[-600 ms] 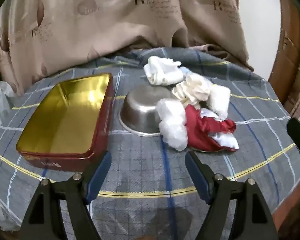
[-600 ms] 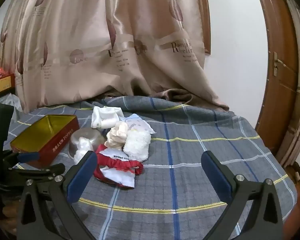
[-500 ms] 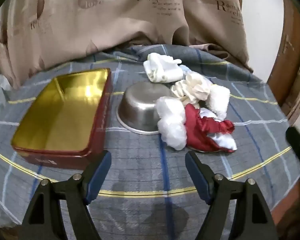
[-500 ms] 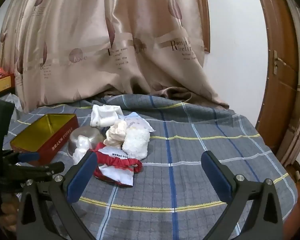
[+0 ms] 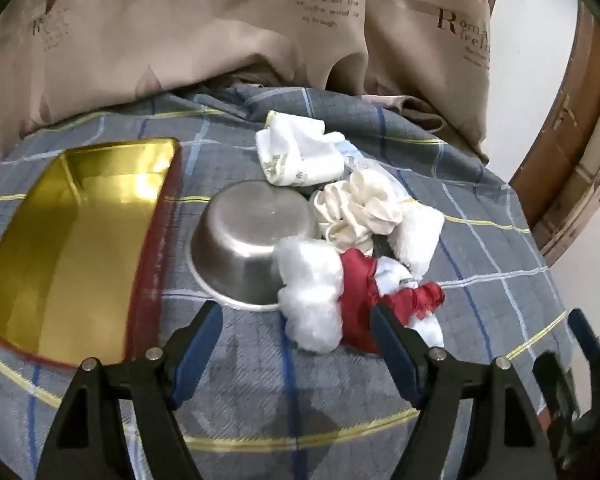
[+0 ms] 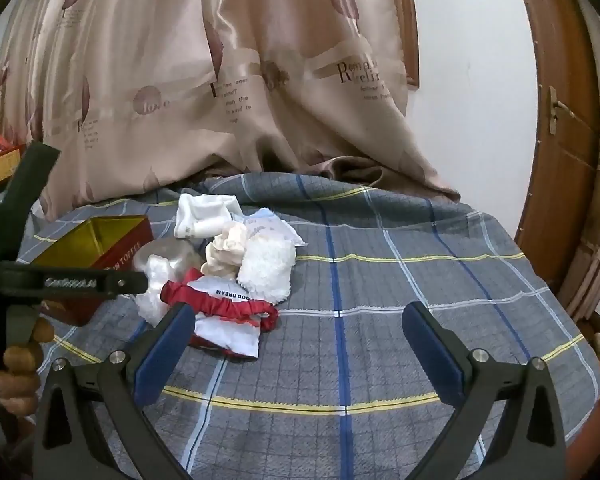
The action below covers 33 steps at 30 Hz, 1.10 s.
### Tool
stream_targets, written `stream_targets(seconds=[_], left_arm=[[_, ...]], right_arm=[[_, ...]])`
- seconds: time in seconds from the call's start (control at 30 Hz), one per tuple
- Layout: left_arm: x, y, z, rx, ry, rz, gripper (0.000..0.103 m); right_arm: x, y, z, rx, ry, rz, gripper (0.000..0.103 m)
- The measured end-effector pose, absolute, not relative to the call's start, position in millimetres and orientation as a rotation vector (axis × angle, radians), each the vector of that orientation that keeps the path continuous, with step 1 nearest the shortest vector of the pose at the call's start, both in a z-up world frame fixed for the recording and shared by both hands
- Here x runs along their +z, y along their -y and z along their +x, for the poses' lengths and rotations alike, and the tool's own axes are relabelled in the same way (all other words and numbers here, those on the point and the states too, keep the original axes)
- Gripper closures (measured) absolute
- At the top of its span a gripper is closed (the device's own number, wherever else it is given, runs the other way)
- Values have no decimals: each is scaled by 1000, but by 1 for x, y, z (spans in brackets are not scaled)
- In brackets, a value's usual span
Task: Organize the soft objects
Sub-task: 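Grasp the clear plastic bag of cotton with the left gripper, then carry the plastic bag over the tin with the left gripper while the right gripper grasps the red-and-white cloth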
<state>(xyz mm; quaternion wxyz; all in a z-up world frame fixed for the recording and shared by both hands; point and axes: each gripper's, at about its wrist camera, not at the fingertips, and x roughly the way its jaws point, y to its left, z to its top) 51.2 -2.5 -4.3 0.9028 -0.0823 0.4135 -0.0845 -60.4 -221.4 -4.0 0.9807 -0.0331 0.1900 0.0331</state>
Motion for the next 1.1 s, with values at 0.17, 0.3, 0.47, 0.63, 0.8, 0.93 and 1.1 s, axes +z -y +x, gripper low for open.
stream_targets(seconds=[0.17,0.3,0.47,0.63,0.8,0.93,1.1], left_arm=[[-7,4,62,-190,-866,-160,27],[-17,4,71,-224,-910,-182,77],[-22,0,74,-247,-907,-232,76],[-20,7,79,-246,-923,-203,71],[-20,9,77,-244,-895,-186,76],[-13,6,69,-235,-860,-171,80],[15,-8,47,-227,-801,-206,80]], right_arm=[[-5,224,-58,73,-389,-57,0],[-7,224,-57,75,-392,-53,0],[-10,224,-54,81,-402,-48,0],[-11,223,-55,86,-408,-44,0],[-10,221,-55,92,-409,-48,0],[-8,222,-55,93,-408,-54,0],[-2,223,-52,137,-416,-69,0]])
